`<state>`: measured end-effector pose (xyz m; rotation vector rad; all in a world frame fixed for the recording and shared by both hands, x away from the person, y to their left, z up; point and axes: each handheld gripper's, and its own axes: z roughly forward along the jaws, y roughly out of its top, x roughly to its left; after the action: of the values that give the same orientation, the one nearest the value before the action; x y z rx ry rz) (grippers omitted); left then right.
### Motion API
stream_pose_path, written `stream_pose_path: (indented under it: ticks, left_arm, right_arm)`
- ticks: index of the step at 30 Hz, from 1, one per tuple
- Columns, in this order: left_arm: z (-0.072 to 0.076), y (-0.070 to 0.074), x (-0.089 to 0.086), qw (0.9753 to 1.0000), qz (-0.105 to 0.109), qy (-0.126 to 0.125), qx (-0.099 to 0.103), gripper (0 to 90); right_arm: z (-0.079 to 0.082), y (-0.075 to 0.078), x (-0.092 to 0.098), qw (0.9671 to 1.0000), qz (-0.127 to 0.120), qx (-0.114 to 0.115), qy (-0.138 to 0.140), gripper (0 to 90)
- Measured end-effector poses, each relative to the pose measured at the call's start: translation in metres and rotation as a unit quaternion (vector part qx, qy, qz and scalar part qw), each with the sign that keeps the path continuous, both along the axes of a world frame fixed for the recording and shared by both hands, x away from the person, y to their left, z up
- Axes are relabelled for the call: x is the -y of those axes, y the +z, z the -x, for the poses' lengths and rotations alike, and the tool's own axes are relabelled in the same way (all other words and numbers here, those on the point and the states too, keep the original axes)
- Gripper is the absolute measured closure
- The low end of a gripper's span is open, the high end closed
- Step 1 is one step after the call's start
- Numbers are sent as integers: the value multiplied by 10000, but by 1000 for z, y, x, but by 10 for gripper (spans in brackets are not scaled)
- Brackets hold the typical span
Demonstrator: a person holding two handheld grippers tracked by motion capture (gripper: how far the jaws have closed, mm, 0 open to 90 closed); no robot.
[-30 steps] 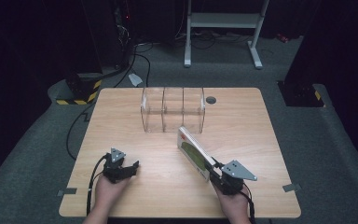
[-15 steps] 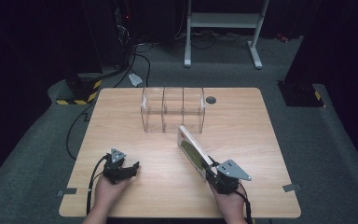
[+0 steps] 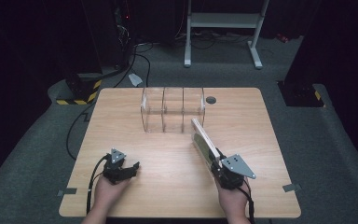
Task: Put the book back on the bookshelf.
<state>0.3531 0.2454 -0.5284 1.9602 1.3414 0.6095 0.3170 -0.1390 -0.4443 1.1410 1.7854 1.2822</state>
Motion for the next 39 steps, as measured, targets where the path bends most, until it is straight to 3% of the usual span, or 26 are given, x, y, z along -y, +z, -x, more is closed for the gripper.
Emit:
stream_pose_path:
  ticks: [12, 39]
  left_arm:
    - [0, 0, 0, 10000, 5, 4, -5, 261]
    - [0, 0, -1, 10000, -3, 22, -13, 279]
  right_arm:
    - [-35, 13, -14, 9997, -86, 156, -165, 753]
    - [-109, 22, -46, 9983, 79, 71, -571, 753]
